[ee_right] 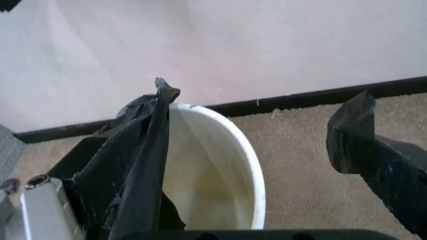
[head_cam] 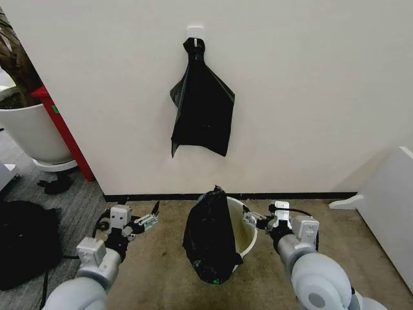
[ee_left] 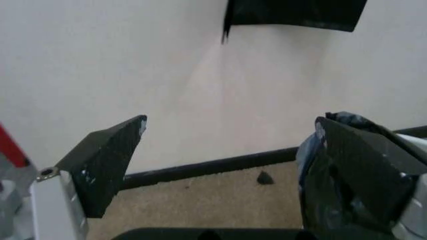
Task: Place the garbage bag over the trash bin.
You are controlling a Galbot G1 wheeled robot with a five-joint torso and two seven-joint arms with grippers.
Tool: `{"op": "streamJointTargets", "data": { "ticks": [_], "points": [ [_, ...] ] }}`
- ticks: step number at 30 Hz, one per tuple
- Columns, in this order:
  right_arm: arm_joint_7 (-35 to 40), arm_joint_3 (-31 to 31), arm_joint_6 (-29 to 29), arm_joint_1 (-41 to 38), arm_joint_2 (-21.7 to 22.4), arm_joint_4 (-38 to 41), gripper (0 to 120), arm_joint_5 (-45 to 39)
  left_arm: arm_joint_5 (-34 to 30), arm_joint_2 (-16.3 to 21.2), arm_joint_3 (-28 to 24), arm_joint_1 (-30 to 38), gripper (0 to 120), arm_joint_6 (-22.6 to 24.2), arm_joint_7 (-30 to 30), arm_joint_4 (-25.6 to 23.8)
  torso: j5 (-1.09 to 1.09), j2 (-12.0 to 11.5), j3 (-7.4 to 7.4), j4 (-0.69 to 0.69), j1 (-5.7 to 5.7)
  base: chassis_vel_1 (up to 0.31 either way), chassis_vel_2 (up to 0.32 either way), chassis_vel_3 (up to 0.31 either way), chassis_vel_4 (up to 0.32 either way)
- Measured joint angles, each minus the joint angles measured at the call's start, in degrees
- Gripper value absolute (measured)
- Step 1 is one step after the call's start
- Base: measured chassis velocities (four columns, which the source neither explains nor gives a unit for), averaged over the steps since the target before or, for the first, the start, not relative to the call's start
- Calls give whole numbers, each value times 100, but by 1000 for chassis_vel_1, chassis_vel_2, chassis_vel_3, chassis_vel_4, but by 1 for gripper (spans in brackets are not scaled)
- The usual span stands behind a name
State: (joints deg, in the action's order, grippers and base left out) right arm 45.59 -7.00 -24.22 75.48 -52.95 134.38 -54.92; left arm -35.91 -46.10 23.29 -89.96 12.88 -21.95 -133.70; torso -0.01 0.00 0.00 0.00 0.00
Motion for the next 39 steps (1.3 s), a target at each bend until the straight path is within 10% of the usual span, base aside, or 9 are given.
{"op": "streamJointTargets", "data": {
  "ticks": [14, 27, 39],
  "points": [
    [195, -148, 78, 318, -316, -21, 100, 71, -2131, 184, -2561, 2949, 100, 1578, -1912, 361, 2, 0, 0, -2, 0, 0, 0, 0, 0],
    [310, -145, 88, 441, -493, -125, 100, -43, -3847, -246, -3253, 4001, 100, 2380, -3913, 606, 2, 0, 0, 0, 0, 0, 0, 0, 0],
    [381, -95, 90, 401, -513, -271, 100, -135, -4041, -685, -3834, 4211, 100, 2513, -4409, 1146, 1, 0, 0, 0, 0, 0, 0, 0, 0]
  ]
}}
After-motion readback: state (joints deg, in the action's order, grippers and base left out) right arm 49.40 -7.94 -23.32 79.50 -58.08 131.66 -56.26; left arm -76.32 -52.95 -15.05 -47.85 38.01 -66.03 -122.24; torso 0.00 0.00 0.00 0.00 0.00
